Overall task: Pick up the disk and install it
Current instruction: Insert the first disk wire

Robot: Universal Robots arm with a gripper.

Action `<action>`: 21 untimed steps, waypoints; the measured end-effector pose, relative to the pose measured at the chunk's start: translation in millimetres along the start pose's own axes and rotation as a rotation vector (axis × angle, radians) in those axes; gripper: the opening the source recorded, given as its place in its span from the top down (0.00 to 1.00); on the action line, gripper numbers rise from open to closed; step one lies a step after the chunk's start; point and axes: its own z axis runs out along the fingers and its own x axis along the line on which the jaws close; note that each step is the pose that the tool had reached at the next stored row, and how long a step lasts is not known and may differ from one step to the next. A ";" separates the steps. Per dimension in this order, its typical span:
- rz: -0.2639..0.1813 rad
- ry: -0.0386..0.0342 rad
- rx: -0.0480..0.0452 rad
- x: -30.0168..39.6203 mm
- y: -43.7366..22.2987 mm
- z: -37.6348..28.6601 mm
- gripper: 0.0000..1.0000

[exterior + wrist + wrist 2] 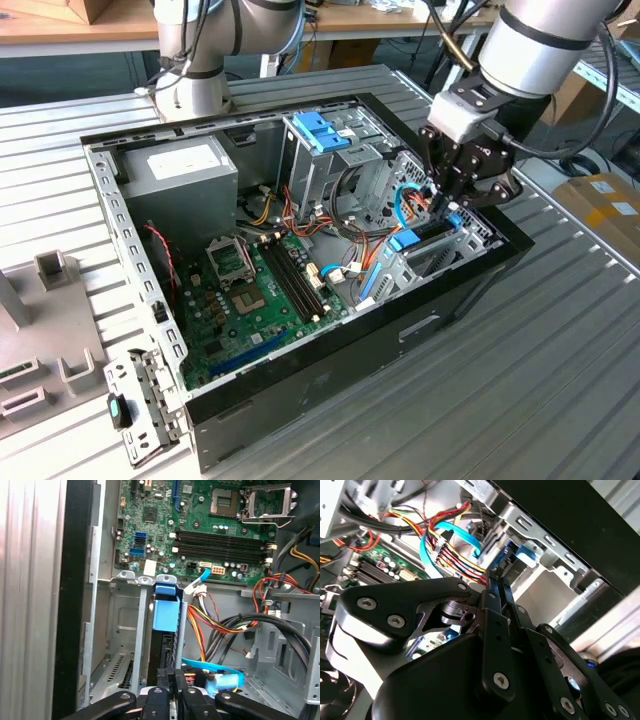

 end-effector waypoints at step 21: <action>0.002 0.0225 -0.0031 -4.8 -6.6 3.0 0.84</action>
